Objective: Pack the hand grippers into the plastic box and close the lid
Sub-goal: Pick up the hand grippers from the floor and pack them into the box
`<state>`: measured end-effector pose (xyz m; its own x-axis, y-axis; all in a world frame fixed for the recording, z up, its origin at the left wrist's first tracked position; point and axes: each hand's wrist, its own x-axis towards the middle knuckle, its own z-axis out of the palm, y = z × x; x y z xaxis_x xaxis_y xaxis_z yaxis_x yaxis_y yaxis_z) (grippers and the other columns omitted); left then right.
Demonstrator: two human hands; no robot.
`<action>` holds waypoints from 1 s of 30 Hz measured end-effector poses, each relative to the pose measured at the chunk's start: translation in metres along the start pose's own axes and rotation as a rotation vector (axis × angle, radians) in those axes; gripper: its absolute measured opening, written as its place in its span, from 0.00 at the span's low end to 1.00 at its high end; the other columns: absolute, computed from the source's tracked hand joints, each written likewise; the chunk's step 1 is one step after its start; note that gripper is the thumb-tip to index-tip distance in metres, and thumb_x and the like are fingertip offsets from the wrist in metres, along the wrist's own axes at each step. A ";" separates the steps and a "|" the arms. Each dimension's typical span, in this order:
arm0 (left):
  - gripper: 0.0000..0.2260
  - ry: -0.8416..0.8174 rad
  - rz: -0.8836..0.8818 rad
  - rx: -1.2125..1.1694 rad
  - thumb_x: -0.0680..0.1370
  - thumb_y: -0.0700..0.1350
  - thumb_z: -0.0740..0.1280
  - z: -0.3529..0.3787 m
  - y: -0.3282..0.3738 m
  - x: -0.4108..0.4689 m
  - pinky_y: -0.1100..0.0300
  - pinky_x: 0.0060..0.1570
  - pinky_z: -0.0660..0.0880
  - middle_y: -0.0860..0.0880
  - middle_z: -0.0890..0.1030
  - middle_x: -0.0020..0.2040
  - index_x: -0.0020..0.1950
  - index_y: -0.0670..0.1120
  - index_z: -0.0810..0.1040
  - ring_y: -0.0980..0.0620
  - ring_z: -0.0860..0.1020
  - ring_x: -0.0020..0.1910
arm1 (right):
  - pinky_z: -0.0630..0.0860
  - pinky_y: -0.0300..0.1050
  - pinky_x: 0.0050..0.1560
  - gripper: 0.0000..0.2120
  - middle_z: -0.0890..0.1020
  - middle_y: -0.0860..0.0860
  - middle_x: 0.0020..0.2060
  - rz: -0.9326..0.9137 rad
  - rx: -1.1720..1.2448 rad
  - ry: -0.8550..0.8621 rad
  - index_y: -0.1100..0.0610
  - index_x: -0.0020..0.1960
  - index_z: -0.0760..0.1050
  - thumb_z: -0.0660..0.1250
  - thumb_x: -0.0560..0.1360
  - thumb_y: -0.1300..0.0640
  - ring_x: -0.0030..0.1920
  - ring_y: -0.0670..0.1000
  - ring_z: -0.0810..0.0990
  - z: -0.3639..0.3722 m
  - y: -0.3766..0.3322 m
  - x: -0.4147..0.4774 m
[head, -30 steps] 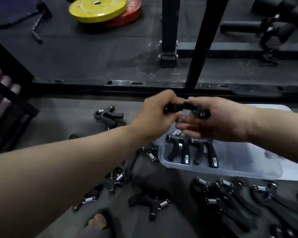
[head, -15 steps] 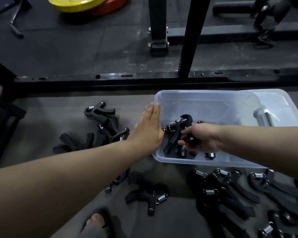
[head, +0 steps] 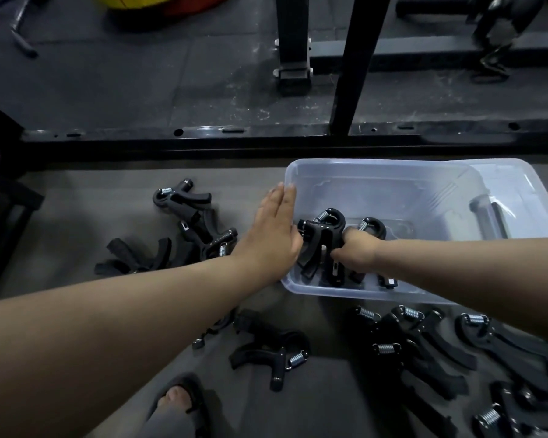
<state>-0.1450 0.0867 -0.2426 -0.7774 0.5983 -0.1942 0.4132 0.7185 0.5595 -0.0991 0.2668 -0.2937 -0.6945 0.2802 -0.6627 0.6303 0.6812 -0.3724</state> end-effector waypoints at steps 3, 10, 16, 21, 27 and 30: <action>0.31 0.004 0.003 0.007 0.81 0.44 0.56 0.000 0.000 0.000 0.58 0.75 0.43 0.48 0.43 0.80 0.80 0.48 0.43 0.52 0.42 0.78 | 0.79 0.48 0.44 0.22 0.82 0.57 0.44 0.032 -0.072 -0.022 0.64 0.58 0.73 0.68 0.75 0.47 0.44 0.58 0.82 0.007 0.003 0.004; 0.31 0.005 0.000 -0.005 0.81 0.44 0.56 0.001 -0.002 0.000 0.56 0.76 0.44 0.48 0.43 0.80 0.80 0.48 0.43 0.52 0.42 0.78 | 0.79 0.49 0.45 0.26 0.81 0.59 0.47 0.056 -0.106 -0.014 0.66 0.62 0.66 0.67 0.73 0.50 0.48 0.60 0.82 0.015 0.001 0.009; 0.31 0.012 0.006 -0.005 0.81 0.44 0.56 0.001 -0.002 0.001 0.58 0.74 0.43 0.48 0.43 0.80 0.80 0.48 0.43 0.52 0.42 0.78 | 0.74 0.45 0.47 0.30 0.78 0.57 0.50 0.018 -0.231 0.018 0.63 0.65 0.63 0.68 0.72 0.47 0.53 0.59 0.79 0.010 0.005 0.005; 0.31 0.013 0.002 -0.022 0.81 0.44 0.56 0.002 -0.003 0.001 0.56 0.76 0.45 0.48 0.44 0.80 0.80 0.48 0.43 0.52 0.42 0.78 | 0.75 0.47 0.54 0.33 0.79 0.59 0.56 -0.007 -0.240 -0.008 0.63 0.70 0.60 0.68 0.73 0.48 0.57 0.60 0.79 0.013 0.010 0.006; 0.31 0.014 0.001 -0.025 0.81 0.44 0.56 0.003 -0.003 0.002 0.54 0.76 0.45 0.48 0.44 0.80 0.80 0.48 0.43 0.52 0.42 0.78 | 0.75 0.50 0.57 0.41 0.77 0.61 0.60 0.001 -0.280 -0.056 0.65 0.75 0.49 0.66 0.75 0.46 0.59 0.61 0.78 0.017 0.010 0.007; 0.31 0.005 -0.001 -0.019 0.81 0.44 0.56 0.003 -0.003 0.001 0.54 0.76 0.45 0.49 0.43 0.80 0.80 0.48 0.43 0.52 0.42 0.78 | 0.73 0.48 0.57 0.43 0.76 0.62 0.62 -0.016 -0.326 -0.068 0.68 0.75 0.47 0.66 0.76 0.44 0.61 0.61 0.77 0.018 0.008 0.004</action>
<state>-0.1457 0.0866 -0.2473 -0.7803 0.5955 -0.1910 0.4032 0.7125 0.5743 -0.0907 0.2611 -0.3113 -0.6717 0.2292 -0.7045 0.4673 0.8690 -0.1628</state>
